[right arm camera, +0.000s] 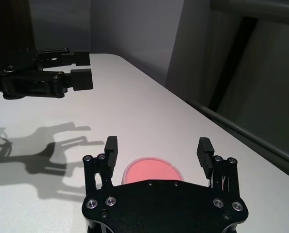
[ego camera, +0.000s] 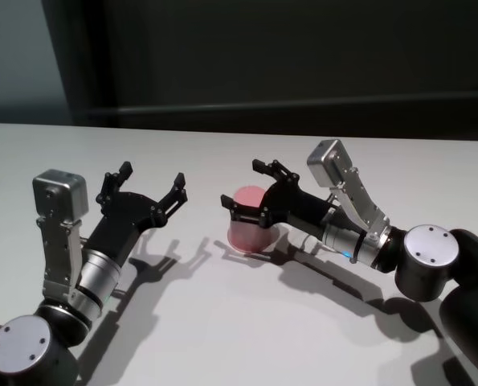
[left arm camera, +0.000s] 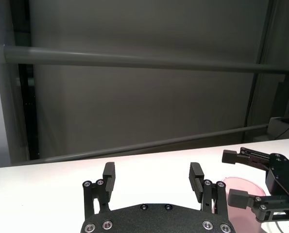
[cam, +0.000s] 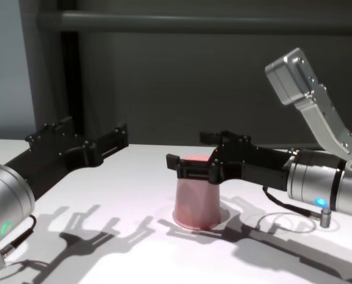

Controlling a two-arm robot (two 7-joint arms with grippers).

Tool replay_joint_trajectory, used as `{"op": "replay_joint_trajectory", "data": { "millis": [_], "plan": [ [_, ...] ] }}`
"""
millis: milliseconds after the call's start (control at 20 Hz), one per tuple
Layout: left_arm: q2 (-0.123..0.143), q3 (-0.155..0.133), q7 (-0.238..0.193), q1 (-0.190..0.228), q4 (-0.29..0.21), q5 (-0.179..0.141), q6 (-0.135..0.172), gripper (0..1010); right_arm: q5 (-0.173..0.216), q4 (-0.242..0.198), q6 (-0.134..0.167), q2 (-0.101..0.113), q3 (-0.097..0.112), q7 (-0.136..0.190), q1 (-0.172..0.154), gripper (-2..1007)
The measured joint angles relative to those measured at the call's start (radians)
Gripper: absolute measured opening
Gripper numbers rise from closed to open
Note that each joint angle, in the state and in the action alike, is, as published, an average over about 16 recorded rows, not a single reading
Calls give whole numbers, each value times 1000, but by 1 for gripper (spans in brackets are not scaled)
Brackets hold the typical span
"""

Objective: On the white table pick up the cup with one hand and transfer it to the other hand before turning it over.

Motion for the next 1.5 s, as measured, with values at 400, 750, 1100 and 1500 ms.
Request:
{"op": "replay_joint_trajectory", "data": {
  "millis": [400, 750, 1100, 1500],
  "plan": [
    [0, 0, 0, 0, 0, 0, 0, 1001, -43, -57, -8, 0, 38, -83, -19, 1002],
    [0, 0, 0, 0, 0, 0, 0, 1001, -94, -149, 16, 20, 93, -211, -80, 1002],
    [0, 0, 0, 0, 0, 0, 0, 1001, -135, -239, 38, 45, 153, -322, -163, 1002],
    [0, 0, 0, 0, 0, 0, 0, 1001, -176, -311, 46, 65, 203, -403, -245, 1002]
  ]
}}
